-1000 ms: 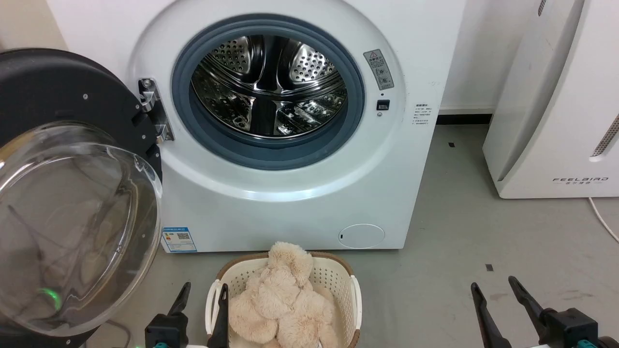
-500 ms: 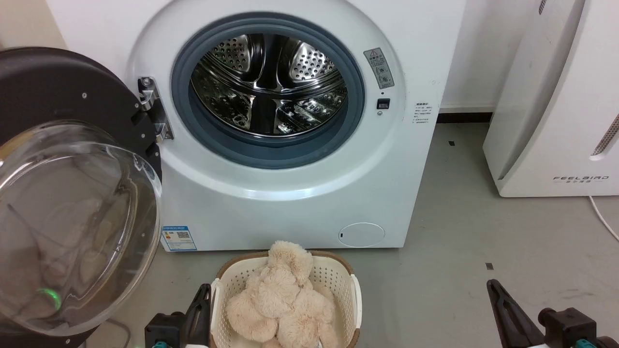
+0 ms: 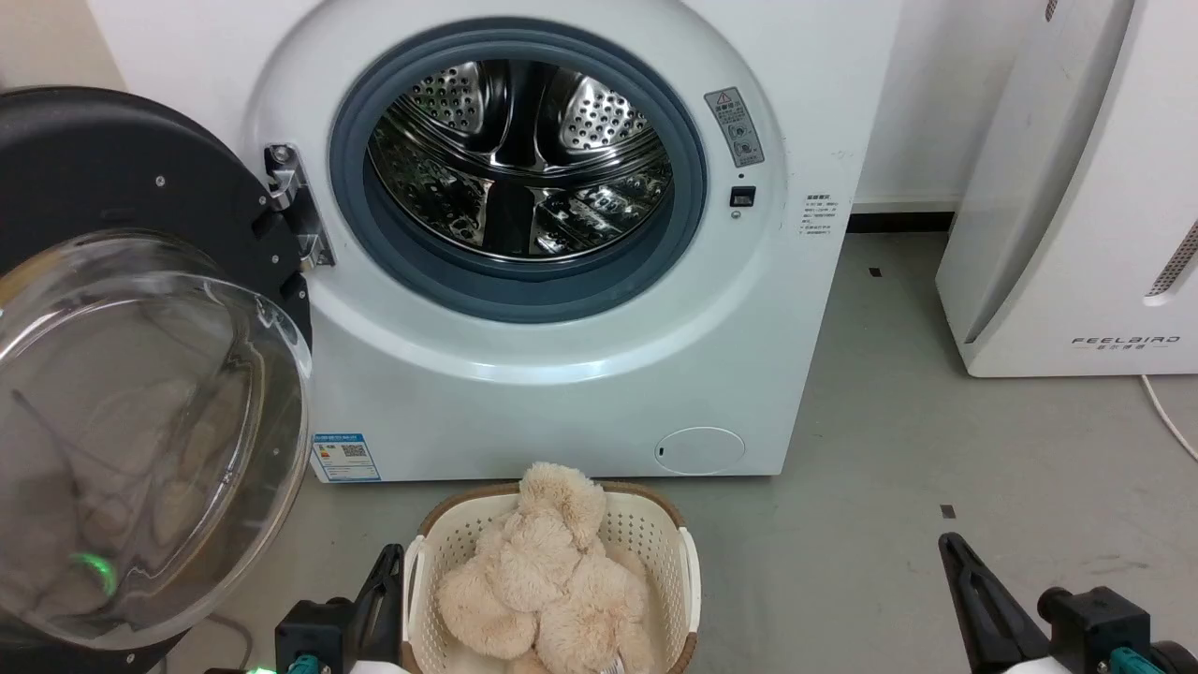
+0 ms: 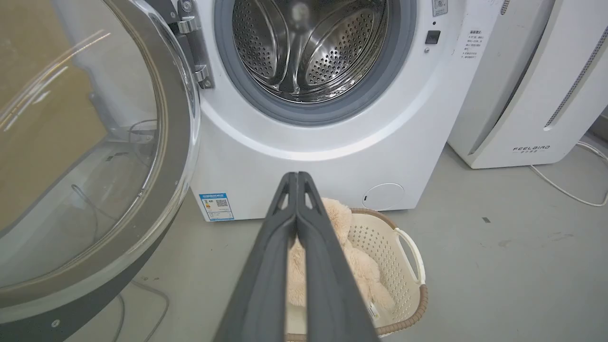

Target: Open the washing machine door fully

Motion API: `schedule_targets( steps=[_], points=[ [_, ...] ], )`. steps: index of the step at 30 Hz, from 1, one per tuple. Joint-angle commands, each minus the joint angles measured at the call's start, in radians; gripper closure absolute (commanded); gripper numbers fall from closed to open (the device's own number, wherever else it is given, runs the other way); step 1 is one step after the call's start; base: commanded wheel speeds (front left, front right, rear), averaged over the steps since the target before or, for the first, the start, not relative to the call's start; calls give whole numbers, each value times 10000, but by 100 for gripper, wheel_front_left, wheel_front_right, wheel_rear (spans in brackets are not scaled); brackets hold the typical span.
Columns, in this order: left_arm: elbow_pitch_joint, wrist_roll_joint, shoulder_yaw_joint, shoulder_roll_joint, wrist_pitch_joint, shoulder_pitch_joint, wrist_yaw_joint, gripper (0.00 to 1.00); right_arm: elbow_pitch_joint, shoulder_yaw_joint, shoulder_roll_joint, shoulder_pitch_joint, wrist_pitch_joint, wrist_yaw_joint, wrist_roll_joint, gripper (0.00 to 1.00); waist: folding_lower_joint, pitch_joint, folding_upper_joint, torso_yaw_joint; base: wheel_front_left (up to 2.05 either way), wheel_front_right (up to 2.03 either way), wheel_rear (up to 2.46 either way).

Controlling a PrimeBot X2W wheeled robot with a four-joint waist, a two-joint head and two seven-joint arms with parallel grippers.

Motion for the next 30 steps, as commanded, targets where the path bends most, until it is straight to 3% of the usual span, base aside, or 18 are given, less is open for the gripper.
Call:
schedule_targets(
  steps=[1,30],
  points=[
    [-67,112,40,-57,26,-153,-21,100,11,11,6,-169,24,1,-73,100,0,3,0,0,0,0,0],
    [-436,523,505,-296,395,-365,-284,100,168,98,14,-617,77,3,-219,100,0,173,0,4,0,0,0]
  ],
)
